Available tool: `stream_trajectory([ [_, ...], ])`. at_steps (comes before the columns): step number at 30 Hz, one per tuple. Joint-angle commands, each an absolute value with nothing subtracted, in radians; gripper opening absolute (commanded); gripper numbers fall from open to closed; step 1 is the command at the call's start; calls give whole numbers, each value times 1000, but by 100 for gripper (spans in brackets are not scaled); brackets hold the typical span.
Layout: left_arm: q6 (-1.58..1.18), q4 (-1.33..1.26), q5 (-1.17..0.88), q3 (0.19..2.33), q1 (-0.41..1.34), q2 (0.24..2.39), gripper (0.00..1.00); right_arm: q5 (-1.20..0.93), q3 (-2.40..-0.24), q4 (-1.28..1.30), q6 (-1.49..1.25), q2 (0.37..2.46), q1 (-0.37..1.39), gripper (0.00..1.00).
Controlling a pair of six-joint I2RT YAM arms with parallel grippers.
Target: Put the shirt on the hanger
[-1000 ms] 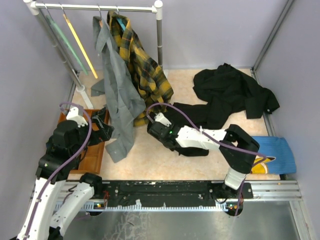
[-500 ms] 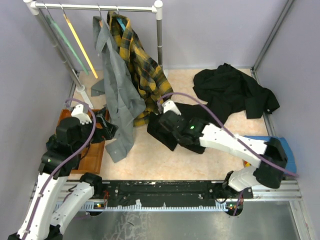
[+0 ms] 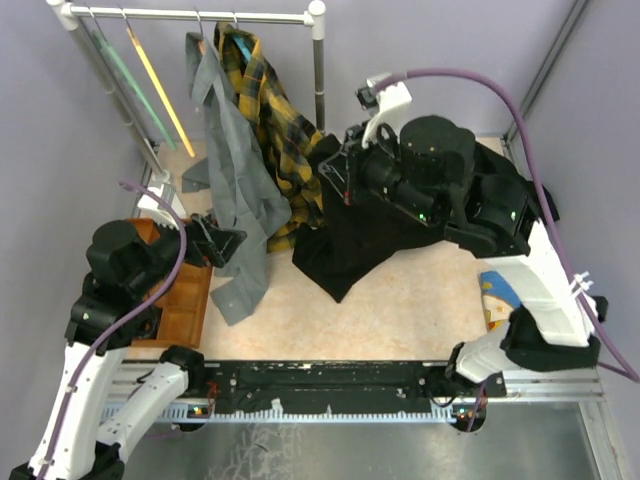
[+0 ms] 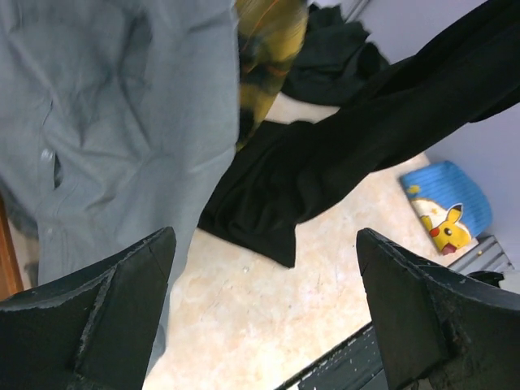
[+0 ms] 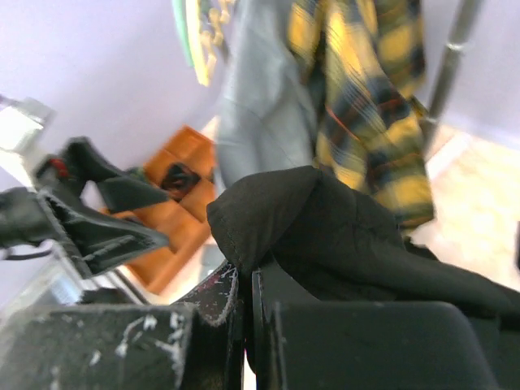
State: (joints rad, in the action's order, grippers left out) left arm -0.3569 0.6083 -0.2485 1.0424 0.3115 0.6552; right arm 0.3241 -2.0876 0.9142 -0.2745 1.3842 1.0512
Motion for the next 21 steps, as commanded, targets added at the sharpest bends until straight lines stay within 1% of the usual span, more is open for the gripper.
stream_trajectory([
  [1,-304,530,-327,1106,307,656,98,301,-2362,1045,-302,1527,1152,0],
  [5,-286,535,-318,1121,307,649,98,348,-2507,1061,-290,1584,1231,0],
  [8,-284,530,-315,1113,306,640,98,363,-2565,1022,-260,1588,1238,0],
  [13,-298,514,-316,1092,306,633,98,408,-2586,910,-169,1581,1239,0],
  [18,-314,487,-318,1075,307,626,99,500,-2588,840,-86,1606,1238,0],
  [21,-318,484,-317,1090,307,640,99,544,-2642,778,-17,1636,1238,0],
])
